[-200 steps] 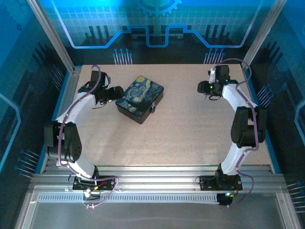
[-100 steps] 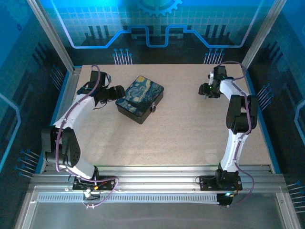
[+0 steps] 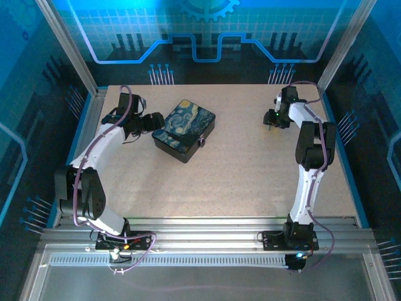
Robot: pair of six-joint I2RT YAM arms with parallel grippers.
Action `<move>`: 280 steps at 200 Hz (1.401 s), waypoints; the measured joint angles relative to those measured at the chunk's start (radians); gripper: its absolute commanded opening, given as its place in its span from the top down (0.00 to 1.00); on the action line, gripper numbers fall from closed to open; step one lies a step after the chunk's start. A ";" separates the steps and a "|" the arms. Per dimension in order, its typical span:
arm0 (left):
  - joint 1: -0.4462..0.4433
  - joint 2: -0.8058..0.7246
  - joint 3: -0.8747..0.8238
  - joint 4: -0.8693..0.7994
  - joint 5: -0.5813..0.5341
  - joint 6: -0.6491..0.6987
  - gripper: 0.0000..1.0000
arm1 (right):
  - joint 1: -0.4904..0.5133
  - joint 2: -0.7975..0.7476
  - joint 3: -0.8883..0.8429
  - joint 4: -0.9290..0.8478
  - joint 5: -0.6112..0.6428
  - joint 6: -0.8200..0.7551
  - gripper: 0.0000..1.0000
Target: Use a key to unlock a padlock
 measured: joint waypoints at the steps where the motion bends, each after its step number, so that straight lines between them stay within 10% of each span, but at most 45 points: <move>1: 0.000 0.000 0.000 0.000 0.000 0.000 0.18 | 0.000 0.000 0.001 -0.001 0.000 0.001 0.58; 220: -0.005 -0.038 -0.021 0.007 -0.009 0.053 0.18 | -0.007 -0.034 -0.064 0.008 -0.091 0.029 1.00; 280: -0.204 -0.039 -0.021 0.050 0.151 0.024 0.22 | -0.001 -0.254 -0.352 0.174 -0.337 0.186 1.00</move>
